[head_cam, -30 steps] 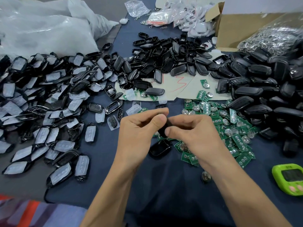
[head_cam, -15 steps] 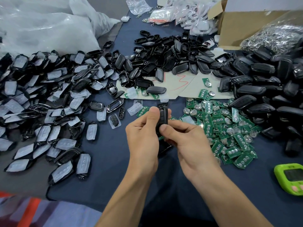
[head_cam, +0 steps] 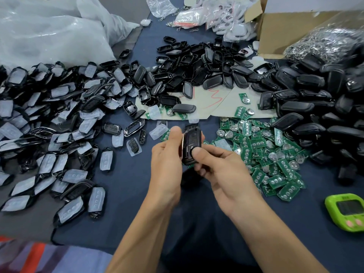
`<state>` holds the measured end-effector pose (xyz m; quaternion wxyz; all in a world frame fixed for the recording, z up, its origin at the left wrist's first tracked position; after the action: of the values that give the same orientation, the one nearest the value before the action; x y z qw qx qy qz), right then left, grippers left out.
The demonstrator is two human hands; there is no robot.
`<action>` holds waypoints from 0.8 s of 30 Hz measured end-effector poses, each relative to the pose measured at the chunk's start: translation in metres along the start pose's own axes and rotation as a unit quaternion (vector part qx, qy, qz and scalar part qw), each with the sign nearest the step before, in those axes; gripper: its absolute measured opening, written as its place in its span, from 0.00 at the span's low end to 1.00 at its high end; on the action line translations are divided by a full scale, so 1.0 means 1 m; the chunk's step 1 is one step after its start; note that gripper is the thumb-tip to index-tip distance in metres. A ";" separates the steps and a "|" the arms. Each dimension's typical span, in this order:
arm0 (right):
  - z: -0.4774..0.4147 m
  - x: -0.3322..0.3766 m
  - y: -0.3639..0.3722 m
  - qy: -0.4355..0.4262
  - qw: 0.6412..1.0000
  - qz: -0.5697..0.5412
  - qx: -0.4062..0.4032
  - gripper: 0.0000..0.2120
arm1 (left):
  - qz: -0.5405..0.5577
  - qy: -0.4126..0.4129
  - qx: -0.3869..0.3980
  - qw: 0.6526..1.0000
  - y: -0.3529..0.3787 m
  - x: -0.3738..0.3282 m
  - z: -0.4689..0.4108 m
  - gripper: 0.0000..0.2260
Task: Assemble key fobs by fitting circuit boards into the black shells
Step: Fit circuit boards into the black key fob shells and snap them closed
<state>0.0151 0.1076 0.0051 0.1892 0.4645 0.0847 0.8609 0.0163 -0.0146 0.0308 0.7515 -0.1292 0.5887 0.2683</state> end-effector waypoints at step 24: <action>-0.104 0.095 0.060 -0.334 0.803 0.494 0.010 0.22 | -0.128 0.123 -0.119 0.977 -0.043 0.013 -0.071 0.11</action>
<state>-0.1338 0.0941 0.0398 -0.2492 0.7039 -0.2161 0.6291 -0.0158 -0.0832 -0.0060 0.6806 -0.3241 0.6191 0.2204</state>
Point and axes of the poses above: each hand's wrist, its own z-axis away from the middle knuckle, its own y-axis out of the palm, x = y × z, the point moved 10 cm from there along -z, towards the middle knuckle, and after that the axes turned 13 degrees about -x, right-handed, at the moved point
